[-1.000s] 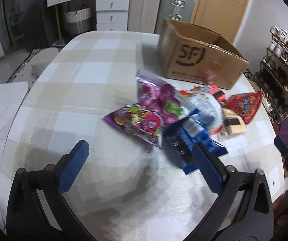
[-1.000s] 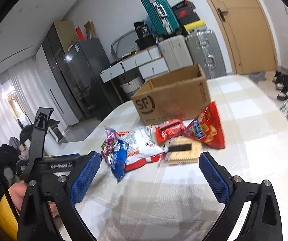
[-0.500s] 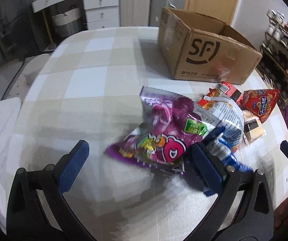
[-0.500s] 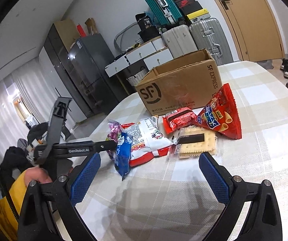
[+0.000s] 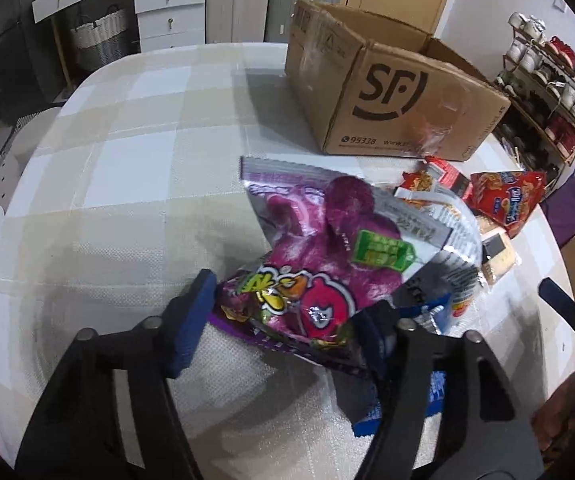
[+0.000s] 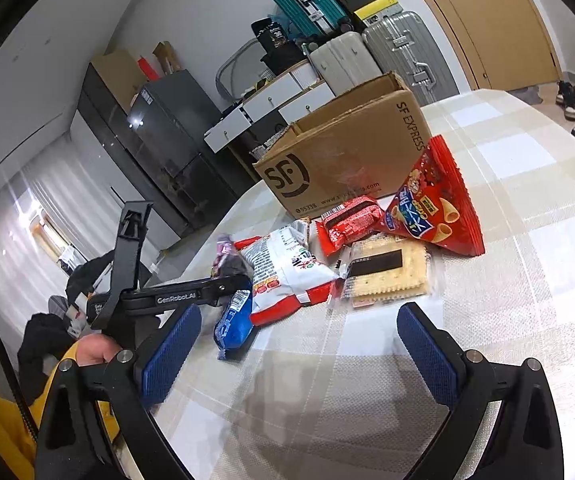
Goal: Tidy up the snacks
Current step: 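Grasp the pink grape candy bag with the left gripper while the right grasps the blue biscuit pack, then lift and carry the pink bag and blue pack over the box with both grippers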
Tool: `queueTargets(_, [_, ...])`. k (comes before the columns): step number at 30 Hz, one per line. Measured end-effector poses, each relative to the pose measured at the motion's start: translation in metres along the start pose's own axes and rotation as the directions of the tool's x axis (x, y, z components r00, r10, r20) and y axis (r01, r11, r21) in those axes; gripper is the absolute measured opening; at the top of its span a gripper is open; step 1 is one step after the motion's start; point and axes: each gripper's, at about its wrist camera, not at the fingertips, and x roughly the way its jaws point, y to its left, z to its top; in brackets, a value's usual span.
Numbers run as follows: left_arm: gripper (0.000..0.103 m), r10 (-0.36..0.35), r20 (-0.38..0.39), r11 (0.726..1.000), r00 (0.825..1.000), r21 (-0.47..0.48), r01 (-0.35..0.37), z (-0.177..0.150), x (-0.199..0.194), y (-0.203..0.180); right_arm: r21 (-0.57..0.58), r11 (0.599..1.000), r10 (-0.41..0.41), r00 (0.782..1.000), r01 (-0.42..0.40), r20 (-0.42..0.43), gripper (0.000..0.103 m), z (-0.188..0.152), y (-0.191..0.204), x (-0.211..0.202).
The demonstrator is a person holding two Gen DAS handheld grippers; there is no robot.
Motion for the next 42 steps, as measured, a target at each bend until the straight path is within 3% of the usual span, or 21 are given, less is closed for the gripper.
queueTargets(2, [0.049, 0.014, 0.009, 1.000, 1.000, 0.015, -0.014, -0.002, -0.004, -0.002, 0.012, 1.000, 0.002, 1.000, -0.002, -0.003, 0.100, 0.000, -0.002, 0.002])
queueTargets(6, [0.045, 0.003, 0.019, 1.000, 1.000, 0.002, -0.003, -0.007, -0.012, 0.001, 0.014, 1.000, -0.005, 1.000, 0.005, -0.005, 0.100, 0.000, -0.003, 0.001])
queueTargets(14, [0.044, -0.016, 0.063, 1.000, 0.998, -0.020, 0.017, -0.021, -0.043, 0.009, 0.012, 0.999, -0.038, 0.999, 0.038, -0.013, 0.100, -0.001, -0.002, 0.001])
queueTargets(20, [0.044, -0.032, 0.083, 0.997, 0.996, -0.061, 0.037, -0.041, -0.068, 0.026, -0.061, 0.996, -0.070, 0.997, 0.068, -0.036, 0.100, -0.004, 0.019, 0.010])
queueTargets(28, [0.044, -0.041, 0.126, 0.991, 0.991, -0.121, 0.056, -0.074, -0.109, 0.052, -0.116, 0.993, -0.016, 0.972, -0.012, -0.236, 0.099, -0.003, 0.070, 0.076])
queueTargets(29, [0.044, -0.041, 0.126, 0.990, 0.991, -0.127, 0.057, -0.078, -0.113, 0.055, -0.114, 0.993, -0.014, 0.966, -0.016, -0.258, 0.096, -0.004, 0.073, 0.084])
queueTargets(31, [0.044, -0.038, 0.133, 0.988, 0.990, -0.143, 0.057, -0.087, -0.121, 0.060, -0.086, 0.996, -0.015, 0.950, -0.013, -0.313, 0.080, -0.005, 0.076, 0.101])
queueTargets(33, [0.044, -0.037, 0.131, 0.986, 0.991, -0.156, 0.057, -0.096, -0.128, 0.067, -0.036, 0.999, -0.008, 0.935, -0.005, -0.354, 0.075, -0.007, 0.074, 0.113])
queueTargets(34, [0.044, -0.034, 0.132, 0.985, 0.991, -0.165, 0.056, -0.099, -0.130, 0.070, -0.033, 0.999, -0.020, 0.944, 0.009, -0.330, 0.075, -0.005, 0.075, 0.113])
queueTargets(37, [0.044, -0.035, 0.132, 0.981, 0.991, -0.184, 0.059, -0.110, -0.136, 0.078, -0.026, 0.999, -0.042, 0.941, 0.035, -0.337, 0.064, -0.004, 0.077, 0.119])
queueTargets(39, [0.044, -0.039, 0.131, 0.979, 0.991, -0.193, 0.064, -0.115, -0.140, 0.081, -0.065, 0.995, -0.091, 0.938, 0.073, -0.335, 0.050, -0.005, 0.082, 0.121])
queueTargets(42, [0.044, -0.040, 0.134, 0.978, 0.990, -0.197, 0.067, -0.121, -0.145, 0.081, -0.173, 0.979, -0.163, 0.930, 0.110, -0.330, 0.047, -0.013, 0.097, 0.122])
